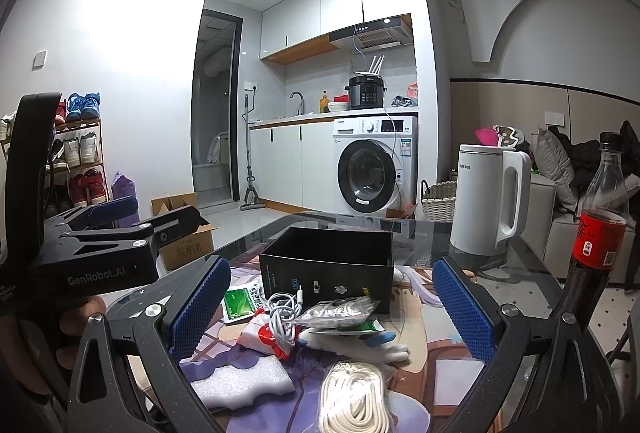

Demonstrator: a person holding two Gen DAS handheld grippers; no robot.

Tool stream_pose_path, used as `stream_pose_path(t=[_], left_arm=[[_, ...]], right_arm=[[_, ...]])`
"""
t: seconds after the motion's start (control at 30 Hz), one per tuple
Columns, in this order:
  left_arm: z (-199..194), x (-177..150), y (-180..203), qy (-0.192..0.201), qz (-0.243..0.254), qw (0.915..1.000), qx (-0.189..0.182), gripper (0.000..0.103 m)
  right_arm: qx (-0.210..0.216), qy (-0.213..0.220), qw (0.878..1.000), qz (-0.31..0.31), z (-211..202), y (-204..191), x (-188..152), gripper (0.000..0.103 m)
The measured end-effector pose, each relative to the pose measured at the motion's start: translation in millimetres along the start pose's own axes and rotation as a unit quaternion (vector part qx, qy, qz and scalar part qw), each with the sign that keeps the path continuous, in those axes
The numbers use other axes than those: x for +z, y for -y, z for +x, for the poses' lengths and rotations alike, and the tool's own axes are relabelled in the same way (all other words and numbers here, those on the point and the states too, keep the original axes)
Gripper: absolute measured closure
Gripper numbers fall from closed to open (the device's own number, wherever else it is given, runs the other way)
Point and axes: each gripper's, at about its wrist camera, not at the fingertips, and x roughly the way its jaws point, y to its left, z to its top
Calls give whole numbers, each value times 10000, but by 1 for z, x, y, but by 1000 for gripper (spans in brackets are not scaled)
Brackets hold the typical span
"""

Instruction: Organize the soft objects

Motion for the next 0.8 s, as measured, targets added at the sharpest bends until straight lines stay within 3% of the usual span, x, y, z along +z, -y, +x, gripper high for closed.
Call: stream_pose_path(t=[0.3, 0.47, 0.67, 0.8], left_arm=[[3, 2, 1, -165, 60, 9998, -79, 0], [14, 1, 5, -610, 177, 9979, -133, 0], [32, -8, 12, -1441, 265, 9882, -451, 0], [37, -13, 18, -1766, 511, 9821, -415, 0]], right_arm=[[-70, 34, 10000, 7, 0, 3, 7, 0], [-140, -82, 9998, -69, 2, 8, 16, 0], [-313, -777, 9965, -55, 19, 18, 22, 0], [-268, -1571, 9871, 117, 39, 32, 15, 0]])
